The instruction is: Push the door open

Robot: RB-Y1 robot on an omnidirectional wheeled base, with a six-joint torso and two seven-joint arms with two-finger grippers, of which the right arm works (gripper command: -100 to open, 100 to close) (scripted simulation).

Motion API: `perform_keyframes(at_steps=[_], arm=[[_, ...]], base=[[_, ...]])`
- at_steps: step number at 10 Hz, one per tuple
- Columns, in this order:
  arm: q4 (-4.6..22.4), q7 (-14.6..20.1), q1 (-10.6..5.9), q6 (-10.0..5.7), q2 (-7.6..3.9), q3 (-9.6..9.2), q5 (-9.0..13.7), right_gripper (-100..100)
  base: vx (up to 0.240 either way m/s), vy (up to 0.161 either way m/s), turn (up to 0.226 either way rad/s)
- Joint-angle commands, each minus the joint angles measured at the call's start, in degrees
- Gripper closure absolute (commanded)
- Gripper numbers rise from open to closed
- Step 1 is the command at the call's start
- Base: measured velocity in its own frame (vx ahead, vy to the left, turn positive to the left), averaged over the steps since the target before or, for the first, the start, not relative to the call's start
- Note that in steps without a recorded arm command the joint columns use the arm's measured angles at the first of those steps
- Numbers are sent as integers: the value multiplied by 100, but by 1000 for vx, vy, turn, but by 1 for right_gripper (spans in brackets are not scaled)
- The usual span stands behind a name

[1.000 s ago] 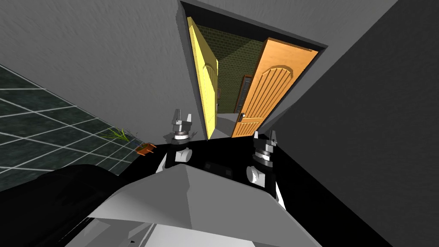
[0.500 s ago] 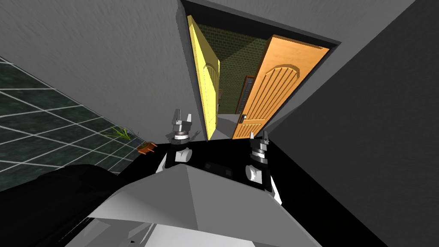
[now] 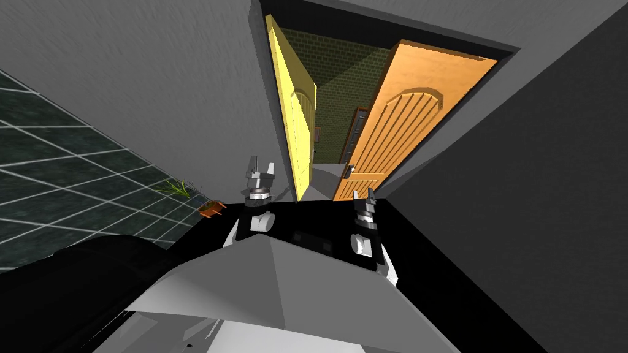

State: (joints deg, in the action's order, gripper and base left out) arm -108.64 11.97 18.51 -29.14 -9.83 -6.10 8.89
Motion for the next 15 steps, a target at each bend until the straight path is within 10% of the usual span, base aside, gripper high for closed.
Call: perform_keyframes(at_steps=[1, 15], arm=[[286, 35, -104, -39, -120, -41, 42, -100], [2612, 329, -1169, -132, -1127, -253, 438, -100]], base=[[95, -81, 94], [79, -69, 86]])
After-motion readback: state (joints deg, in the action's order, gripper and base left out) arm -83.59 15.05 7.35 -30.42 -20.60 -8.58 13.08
